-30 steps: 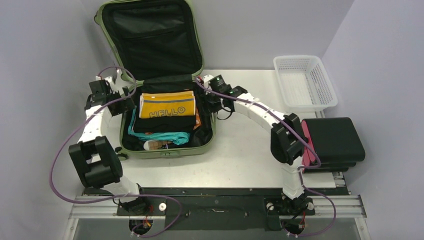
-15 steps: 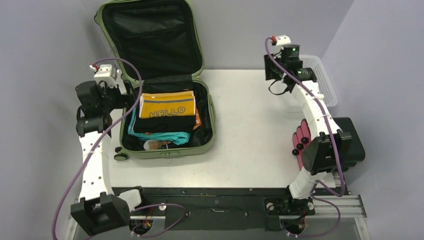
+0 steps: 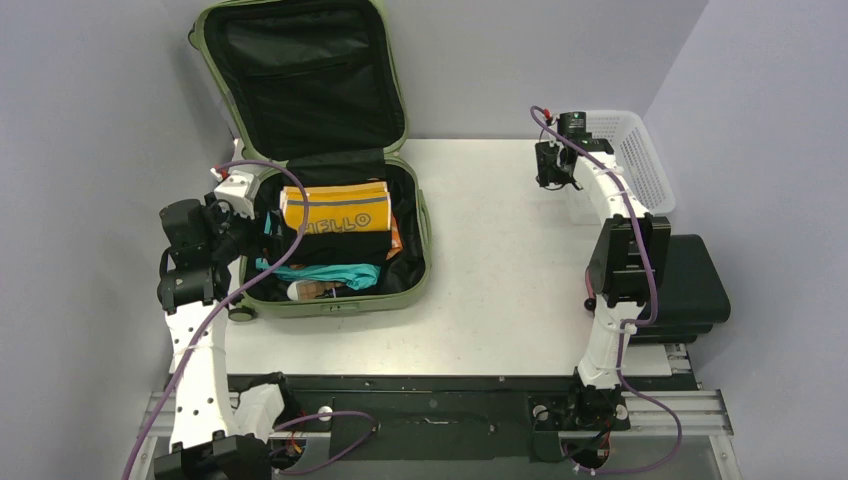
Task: Open, take out, and arrange the luggage
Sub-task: Move the bin to the center of the board.
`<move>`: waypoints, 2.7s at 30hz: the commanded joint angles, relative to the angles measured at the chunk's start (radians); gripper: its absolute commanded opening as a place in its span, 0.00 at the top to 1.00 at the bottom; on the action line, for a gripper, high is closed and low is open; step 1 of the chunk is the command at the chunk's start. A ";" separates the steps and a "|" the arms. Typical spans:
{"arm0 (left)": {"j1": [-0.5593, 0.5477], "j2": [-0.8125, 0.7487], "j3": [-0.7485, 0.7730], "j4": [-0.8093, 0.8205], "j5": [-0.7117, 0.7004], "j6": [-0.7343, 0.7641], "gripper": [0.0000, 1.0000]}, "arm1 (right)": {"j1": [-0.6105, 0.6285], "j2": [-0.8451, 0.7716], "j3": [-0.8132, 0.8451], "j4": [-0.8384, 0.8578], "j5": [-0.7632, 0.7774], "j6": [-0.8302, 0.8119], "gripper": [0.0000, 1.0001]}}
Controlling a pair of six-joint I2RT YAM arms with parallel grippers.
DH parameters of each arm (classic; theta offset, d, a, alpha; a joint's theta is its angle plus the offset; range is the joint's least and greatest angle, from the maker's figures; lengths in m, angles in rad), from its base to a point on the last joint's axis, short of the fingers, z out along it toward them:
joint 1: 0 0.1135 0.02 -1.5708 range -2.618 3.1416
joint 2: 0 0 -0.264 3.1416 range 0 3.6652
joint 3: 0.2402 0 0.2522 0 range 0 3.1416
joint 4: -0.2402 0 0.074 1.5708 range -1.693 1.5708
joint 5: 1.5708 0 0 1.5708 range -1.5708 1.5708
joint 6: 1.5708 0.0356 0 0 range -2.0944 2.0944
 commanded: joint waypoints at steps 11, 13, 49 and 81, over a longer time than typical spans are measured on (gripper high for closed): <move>0.058 -0.017 -0.013 0.005 0.106 0.017 0.04 | -0.047 0.010 -0.027 -0.022 -0.077 0.036 0.56; 0.073 -0.020 -0.015 0.007 0.120 0.010 0.04 | -0.047 0.009 -0.035 -0.036 -0.094 0.033 0.61; 0.134 0.004 -0.018 0.022 0.195 -0.010 0.04 | 0.347 -0.312 -0.383 0.073 -0.240 0.171 0.95; 0.045 0.088 0.001 -0.037 -0.010 0.093 0.04 | 0.339 -0.482 -0.435 0.013 -0.272 -0.107 0.67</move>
